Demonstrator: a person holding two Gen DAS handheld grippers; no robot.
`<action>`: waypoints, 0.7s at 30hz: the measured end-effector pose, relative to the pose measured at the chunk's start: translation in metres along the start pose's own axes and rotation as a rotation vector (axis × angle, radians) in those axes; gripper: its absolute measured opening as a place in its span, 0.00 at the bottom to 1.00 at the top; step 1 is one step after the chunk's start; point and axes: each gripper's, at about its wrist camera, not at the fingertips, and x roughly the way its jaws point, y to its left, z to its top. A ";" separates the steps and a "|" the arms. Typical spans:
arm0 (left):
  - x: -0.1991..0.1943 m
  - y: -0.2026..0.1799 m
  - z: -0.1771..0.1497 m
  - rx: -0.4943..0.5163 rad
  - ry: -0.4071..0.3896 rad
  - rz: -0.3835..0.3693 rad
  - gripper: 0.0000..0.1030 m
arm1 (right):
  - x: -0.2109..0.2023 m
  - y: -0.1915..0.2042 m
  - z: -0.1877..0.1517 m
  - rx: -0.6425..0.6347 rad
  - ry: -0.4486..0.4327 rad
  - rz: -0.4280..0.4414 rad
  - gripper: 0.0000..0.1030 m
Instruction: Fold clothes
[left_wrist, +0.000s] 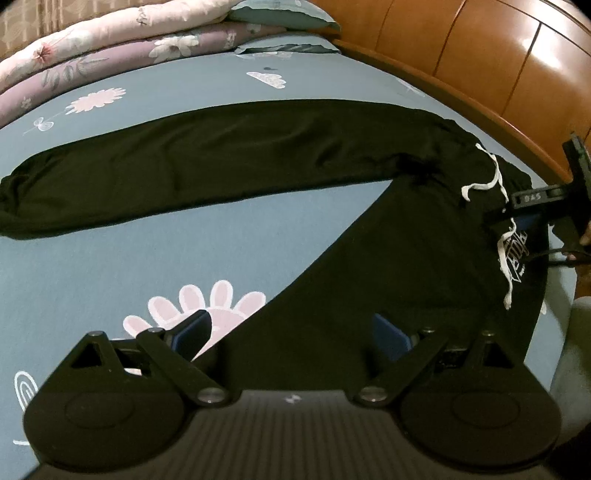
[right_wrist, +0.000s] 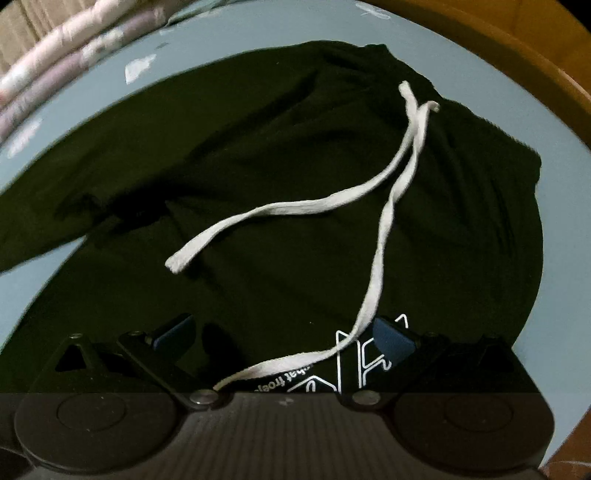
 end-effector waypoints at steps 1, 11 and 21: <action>-0.001 0.000 -0.001 0.002 0.003 0.000 0.91 | -0.002 -0.003 -0.001 0.013 -0.005 -0.007 1.00; -0.022 0.004 -0.018 0.020 0.030 -0.050 0.91 | -0.021 0.057 -0.016 -0.136 -0.034 -0.002 1.00; -0.017 0.009 -0.059 -0.038 0.156 -0.046 0.91 | 0.010 0.092 -0.040 -0.302 0.006 -0.056 1.00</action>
